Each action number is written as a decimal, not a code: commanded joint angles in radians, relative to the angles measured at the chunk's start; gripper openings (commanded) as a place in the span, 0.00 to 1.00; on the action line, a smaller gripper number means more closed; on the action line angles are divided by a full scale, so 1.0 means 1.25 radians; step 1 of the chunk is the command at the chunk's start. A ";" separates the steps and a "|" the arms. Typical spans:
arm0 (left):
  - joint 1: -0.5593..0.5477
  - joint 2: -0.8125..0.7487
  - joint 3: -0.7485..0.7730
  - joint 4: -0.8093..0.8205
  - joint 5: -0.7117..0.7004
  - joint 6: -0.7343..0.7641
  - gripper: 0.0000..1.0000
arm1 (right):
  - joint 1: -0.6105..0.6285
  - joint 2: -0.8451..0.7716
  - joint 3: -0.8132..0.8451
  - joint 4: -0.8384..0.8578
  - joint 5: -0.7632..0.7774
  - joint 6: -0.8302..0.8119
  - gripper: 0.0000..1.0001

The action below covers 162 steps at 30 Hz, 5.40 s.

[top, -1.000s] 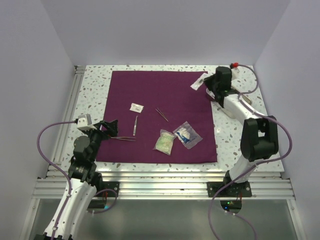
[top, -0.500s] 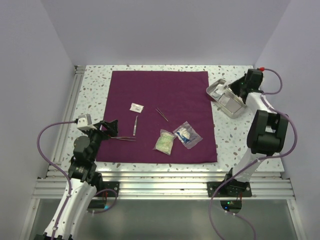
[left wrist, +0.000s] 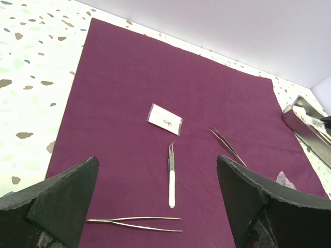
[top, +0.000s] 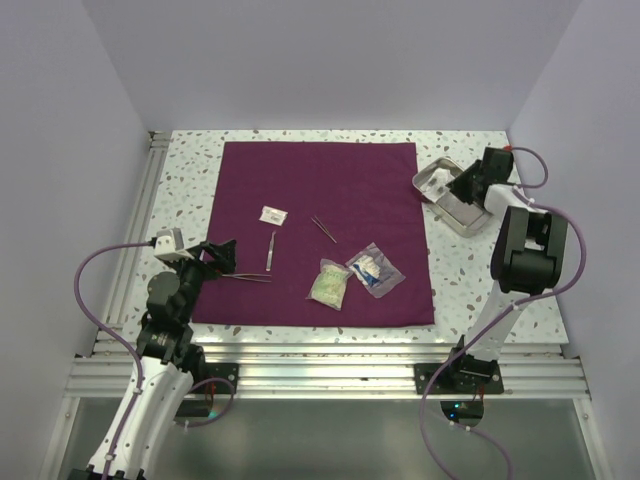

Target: Prepare the surgical pack

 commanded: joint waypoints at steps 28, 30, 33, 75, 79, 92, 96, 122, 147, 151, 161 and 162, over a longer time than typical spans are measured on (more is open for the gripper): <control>-0.004 -0.014 -0.064 0.115 0.052 0.039 1.00 | 0.007 -0.274 -0.223 0.126 0.072 -0.036 0.63; -0.004 -0.011 -0.064 0.120 0.052 0.040 1.00 | 0.009 -0.281 -0.223 0.128 0.068 -0.036 0.64; -0.004 -0.007 -0.061 0.122 0.051 0.040 1.00 | 0.021 -0.292 -0.209 0.110 0.072 -0.051 0.66; -0.007 0.069 -0.014 0.067 0.015 0.015 1.00 | 0.709 0.320 0.605 -0.258 0.034 -0.545 0.83; -0.007 0.063 -0.019 0.068 0.014 0.016 1.00 | 0.725 0.364 0.658 -0.271 0.046 -0.599 0.82; -0.007 0.068 -0.020 0.073 0.014 0.019 1.00 | 0.749 0.480 0.816 -0.348 0.070 -0.690 0.88; -0.007 0.069 -0.020 0.075 0.015 0.017 1.00 | 0.755 0.495 0.840 -0.363 0.084 -0.727 0.90; -0.007 0.072 -0.021 0.079 0.019 0.017 1.00 | 0.764 0.539 0.882 -0.435 0.035 -0.791 0.86; -0.007 0.070 -0.020 0.077 0.020 0.019 1.00 | 0.775 0.522 0.847 -0.429 0.007 -0.798 0.51; -0.007 0.069 -0.020 0.077 0.019 0.019 1.00 | 0.776 0.464 0.801 -0.372 0.030 -0.777 0.47; -0.007 0.068 -0.020 0.075 0.020 0.019 1.00 | 0.761 0.279 0.669 -0.256 0.138 -0.723 0.45; -0.007 0.068 -0.020 0.077 0.020 0.019 1.00 | 0.758 0.260 0.637 -0.245 0.148 -0.716 0.44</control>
